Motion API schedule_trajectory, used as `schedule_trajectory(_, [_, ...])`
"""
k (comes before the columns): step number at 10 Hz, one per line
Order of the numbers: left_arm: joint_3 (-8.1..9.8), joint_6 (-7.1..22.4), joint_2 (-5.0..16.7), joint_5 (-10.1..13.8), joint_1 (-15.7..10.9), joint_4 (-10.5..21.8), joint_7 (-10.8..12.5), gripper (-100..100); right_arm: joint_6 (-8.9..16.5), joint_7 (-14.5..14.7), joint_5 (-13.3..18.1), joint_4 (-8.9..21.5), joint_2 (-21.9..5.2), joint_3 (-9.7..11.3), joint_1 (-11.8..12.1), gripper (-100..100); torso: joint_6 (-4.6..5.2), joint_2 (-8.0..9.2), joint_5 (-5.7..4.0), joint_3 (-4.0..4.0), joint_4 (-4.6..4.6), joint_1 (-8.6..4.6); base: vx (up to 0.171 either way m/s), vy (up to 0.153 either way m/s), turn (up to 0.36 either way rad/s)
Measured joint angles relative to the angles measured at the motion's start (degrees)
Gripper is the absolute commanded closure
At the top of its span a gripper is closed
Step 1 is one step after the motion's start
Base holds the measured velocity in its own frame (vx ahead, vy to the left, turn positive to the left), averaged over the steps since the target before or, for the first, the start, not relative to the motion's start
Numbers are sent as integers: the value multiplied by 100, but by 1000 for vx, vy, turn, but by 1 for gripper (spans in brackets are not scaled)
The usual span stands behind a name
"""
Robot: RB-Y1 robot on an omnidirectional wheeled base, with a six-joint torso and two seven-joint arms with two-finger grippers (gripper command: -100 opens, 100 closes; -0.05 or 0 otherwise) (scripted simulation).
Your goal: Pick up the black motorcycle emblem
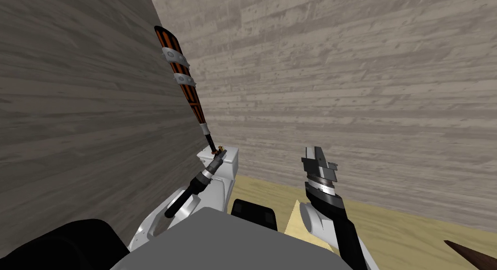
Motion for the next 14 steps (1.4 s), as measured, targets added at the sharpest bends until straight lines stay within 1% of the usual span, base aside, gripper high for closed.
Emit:
schedule_trajectory(1, [-28, 52, 199, 26, 2, 126, -11, -100, 0, 0, 0, 0, 0, 0, 0, 0, 0, 4, 1, 2, 1, 8, -31, 54, -68])
schedule_trajectory(2, [-43, 78, 326, 31, 63, 140, -24, -100, 0, 0, 0, 0, 0, 0, 0, 0, -2, 1, 1, 1, 1, 4, -33, 56, -87])
schedule_trajectory(3, [-73, 82, 499, 33, 137, 204, -50, -100, 0, 0, 0, 0, 0, 0, 0, 0, -1, 1, 1, 1, 0, 6, -49, 66, -141])
schedule_trajectory(4, [-98, 76, 695, 49, 190, 342, -68, -100, 0, 0, 0, 0, 0, 0, 0, 0, 0, 4, 2, 3, 1, 9, -37, 45, -47])
schedule_trajectory(5, [-117, 100, 817, 55, 188, 401, -77, -100, 0, 0, 0, 0, 0, 0, 1, 0, -2, 1, 1, 1, 1, 2, -34, 38, -68])
schedule_trajectory(7, [-192, 253, 1167, 58, 186, 569, -105, -100, 0, 0, 0, 0, 0, 0, 0, 0, 0, 0, 0, 0, 0, -1, -42, 39, -145])
schedule_trajectory(8, [-226, 282, 1325, 41, 252, 692, -135, -100, 0, 0, 0, 0, 0, 0, 0, 0, -1, 2, 0, 1, 1, 0, -31, 36, -20])
schedule_trajectory(10, [-220, 328, 1631, 41, 336, 797, -141, -100, 0, 0, 0, 0, 0, 0, 0, 0, -1, -5, -1, -2, 0, -8, -23, 13, -96])
schedule_trajectory(11, [-220, 401, 1805, 26, 381, 873, -142, -100, 0, 0, 0, 0, 0, 0, 0, 0, -1, -6, -2, -3, -1, -11, -22, 1, -122])
schedule_trajectory(12, [-221, 384, 1958, -4, 433, 1081, -147, -100, 0, 0, 0, 0, 0, 0, 1, 0, -2, -7, -2, -4, -1, -14, -12, -1, -35])
schedule_trajectory(13, [-218, 419, 2073, -9, 436, 1123, -138, -100, 0, 0, 0, 0, 0, 0, 1, 0, -2, -11, -3, -5, -1, -16, -3, -12, -66])
schedule_trajectory(14, [-178, 476, 2253, -8, 466, 1191, -103, -100, 0, 0, 0, 0, 0, 0, 1, 0, -1, -14, -4, -7, -2, -20, -4, -26, -130])
